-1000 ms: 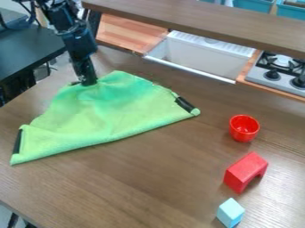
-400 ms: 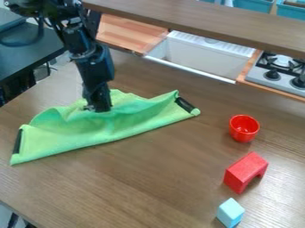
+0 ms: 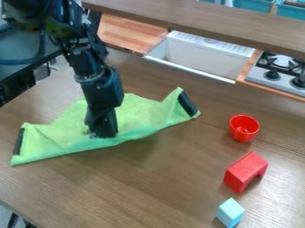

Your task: Unfold the cloth from the top left to the bottom right

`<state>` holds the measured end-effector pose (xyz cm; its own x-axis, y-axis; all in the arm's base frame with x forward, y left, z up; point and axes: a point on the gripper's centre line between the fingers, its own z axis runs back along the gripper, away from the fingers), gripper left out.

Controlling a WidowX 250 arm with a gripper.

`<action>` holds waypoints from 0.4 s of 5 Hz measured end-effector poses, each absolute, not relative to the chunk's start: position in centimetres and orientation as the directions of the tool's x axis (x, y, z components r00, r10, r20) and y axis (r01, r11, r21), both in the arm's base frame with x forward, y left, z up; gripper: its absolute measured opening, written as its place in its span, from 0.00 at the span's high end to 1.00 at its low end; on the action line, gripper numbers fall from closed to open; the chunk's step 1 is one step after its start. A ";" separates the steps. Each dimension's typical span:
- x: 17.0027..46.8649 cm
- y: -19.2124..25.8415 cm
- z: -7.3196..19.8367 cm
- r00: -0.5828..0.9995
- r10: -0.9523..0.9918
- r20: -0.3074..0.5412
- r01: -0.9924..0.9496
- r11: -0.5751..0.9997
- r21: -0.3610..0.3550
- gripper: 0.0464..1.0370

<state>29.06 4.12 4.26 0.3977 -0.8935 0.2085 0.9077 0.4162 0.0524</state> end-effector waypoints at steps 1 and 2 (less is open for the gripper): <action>27.1 2.0 3.2 0.355 -0.917 0.180 0.931 0.365 0.024 0.99; 26.1 0.2 2.6 0.321 -0.935 0.150 0.945 0.326 0.009 0.99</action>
<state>26.12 0.16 2.60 0.3208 -0.9351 0.1504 0.9454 0.3258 0.0089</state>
